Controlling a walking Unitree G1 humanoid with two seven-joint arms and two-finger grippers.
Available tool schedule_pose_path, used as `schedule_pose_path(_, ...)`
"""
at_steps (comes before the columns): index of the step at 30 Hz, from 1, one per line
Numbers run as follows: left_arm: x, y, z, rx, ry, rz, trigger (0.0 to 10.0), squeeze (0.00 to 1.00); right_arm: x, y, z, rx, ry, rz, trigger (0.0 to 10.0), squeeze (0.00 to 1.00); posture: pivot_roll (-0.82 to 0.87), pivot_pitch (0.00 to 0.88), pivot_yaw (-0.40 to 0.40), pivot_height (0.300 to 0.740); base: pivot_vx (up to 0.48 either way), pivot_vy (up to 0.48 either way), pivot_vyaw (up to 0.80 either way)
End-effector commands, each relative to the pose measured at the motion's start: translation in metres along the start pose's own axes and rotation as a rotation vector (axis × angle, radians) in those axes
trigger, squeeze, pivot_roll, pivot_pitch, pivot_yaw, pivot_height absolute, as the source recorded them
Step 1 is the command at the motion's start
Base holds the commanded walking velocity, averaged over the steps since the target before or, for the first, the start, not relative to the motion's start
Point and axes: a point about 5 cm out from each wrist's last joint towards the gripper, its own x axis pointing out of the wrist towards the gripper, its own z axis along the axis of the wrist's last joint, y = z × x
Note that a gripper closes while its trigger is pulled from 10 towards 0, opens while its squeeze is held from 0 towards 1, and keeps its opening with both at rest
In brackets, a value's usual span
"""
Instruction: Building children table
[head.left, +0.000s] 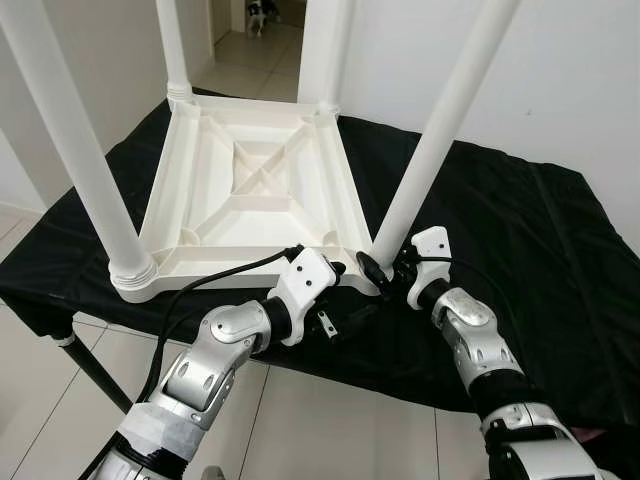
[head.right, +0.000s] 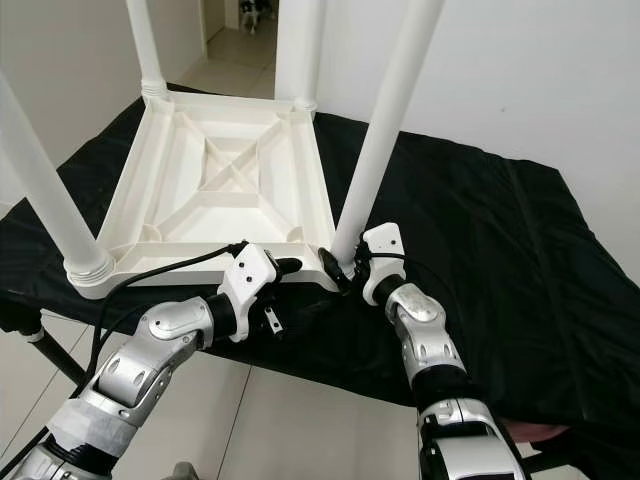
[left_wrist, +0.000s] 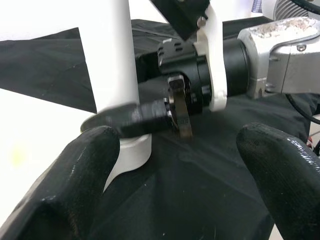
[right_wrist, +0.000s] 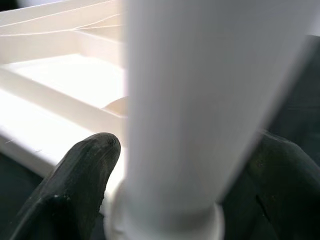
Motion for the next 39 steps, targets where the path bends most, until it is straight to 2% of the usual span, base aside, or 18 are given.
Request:
schedule_pose_path(1, 0.002, 0.0, 0.0, 0.003, 0.002, -0.013, 10.0, 0.0, 0.002, 0.003, -0.003, -0.001, 0.017, 0.052, 10.0, 0.0, 0.0, 0.0, -0.082, 0.74, 0.0, 0.0, 0.0)
schedule_pose_path(3, 0.001, 0.001, 0.0, 0.004, 0.003, -0.01, 10.0, 0.0, 0.007, 0.008, -0.005, 0.0, 0.037, 0.108, 10.0, 0.0, 0.0, 0.0, -0.081, 0.74, 0.0, 0.0, 0.0)
schedule_pose_path(7, 0.0, 0.002, 0.001, 0.006, 0.005, -0.004, 10.0, 0.0, 0.011, 0.012, -0.009, 0.002, 0.065, 0.143, 10.0, 0.0, 0.01, 0.0, -0.078, 0.74, 0.0, 0.0, 0.0)
schedule_pose_path(8, 0.0, 0.003, 0.001, 0.008, 0.007, -0.001, 10.0, 0.0, 0.013, 0.014, -0.012, 0.003, 0.08, 0.151, 8.7, 0.0, 0.01, 0.0, -0.078, 0.74, 0.0, 0.0, 0.0)
schedule_pose_path(9, 0.0, 0.003, 0.001, 0.008, 0.007, -0.001, 10.0, 0.0, 0.013, 0.014, -0.012, 0.003, 0.08, 0.151, 8.7, 0.0, 0.01, 0.0, -0.078, 0.74, 0.0, 0.0, 0.0)
schedule_pose_path(10, -0.001, 0.003, 0.001, 0.008, 0.007, 0.003, 10.0, 0.0, 0.015, 0.016, -0.015, 0.01, 0.095, 0.151, 0.5, 0.0, 0.02, 0.0, -0.082, 0.74, 0.0, 0.0, 0.0)
schedule_pose_path(13, -0.002, 0.004, 0.001, 0.007, 0.006, 0.007, 10.0, 0.0, 0.016, 0.017, -0.018, 0.018, 0.108, 0.15, 0.5, 0.0, 0.02, 0.0, -0.082, 0.74, 0.0, 0.0, 0.0)
schedule_pose_path(14, -0.002, 0.004, 0.001, 0.007, 0.006, 0.01, 10.0, 0.0, 0.016, 0.017, -0.019, 0.027, 0.11, 0.155, 0.0, 0.0, 0.02, 0.0, -0.083, 0.74, 0.0, 0.0, 0.0)
schedule_pose_path(27, -0.004, 0.004, 0.0, 0.007, 0.01, 0.012, 10.0, 0.0, 0.009, 0.01, -0.025, 0.062, 0.13, 0.117, 0.0, 0.0, 0.02, 0.0, -0.08, 0.74, 0.0, 0.0, 0.0)
schedule_pose_path(29, -0.003, 0.004, 0.001, 0.005, 0.009, 0.007, 10.0, 0.0, 0.008, 0.005, -0.029, 0.055, 0.158, -0.001, 0.0, 0.0, 0.01, 0.0, -0.078, 0.74, 0.0, 0.0, 0.0)
schedule_pose_path(31, -0.003, 0.003, 0.001, 0.003, 0.008, 0.005, 10.0, 0.0, 0.007, 0.004, -0.031, 0.053, 0.162, -0.048, 0.0, 0.0, 0.01, 0.0, -0.078, 0.74, 0.0, 0.0, 0.0)
schedule_pose_path(33, -0.002, 0.002, 0.0, 0.001, 0.009, 0.002, 10.0, 0.0, 0.008, 0.004, -0.032, 0.077, 0.155, -0.129, 0.0, 0.0, 0.0, 0.0, -0.077, 0.74, 0.0, 0.0, 0.0)
schedule_pose_path(34, -0.002, 0.002, 0.0, 0.001, 0.009, 0.002, 10.0, 0.0, 0.008, 0.004, -0.032, 0.077, 0.155, -0.129, 0.0, 0.0, 0.0, 0.0, -0.077, 0.74, 0.0, 0.0, 0.0)
schedule_pose_path(38, -0.002, 0.001, 0.0, -0.003, 0.008, -0.002, 10.0, 0.0, 0.009, 0.008, -0.033, 0.148, 0.137, -0.314, 0.0, 0.0, 0.0, 0.0, -0.076, 0.74, 0.0, 0.0, 0.0)
schedule_pose_path(39, -0.002, 0.001, 0.0, -0.003, 0.008, -0.002, 10.0, 0.0, 0.009, 0.008, -0.033, 0.148, 0.137, -0.314, 0.0, 0.0, 0.0, 0.0, -0.076, 0.74, 0.0, 0.0, 0.0)
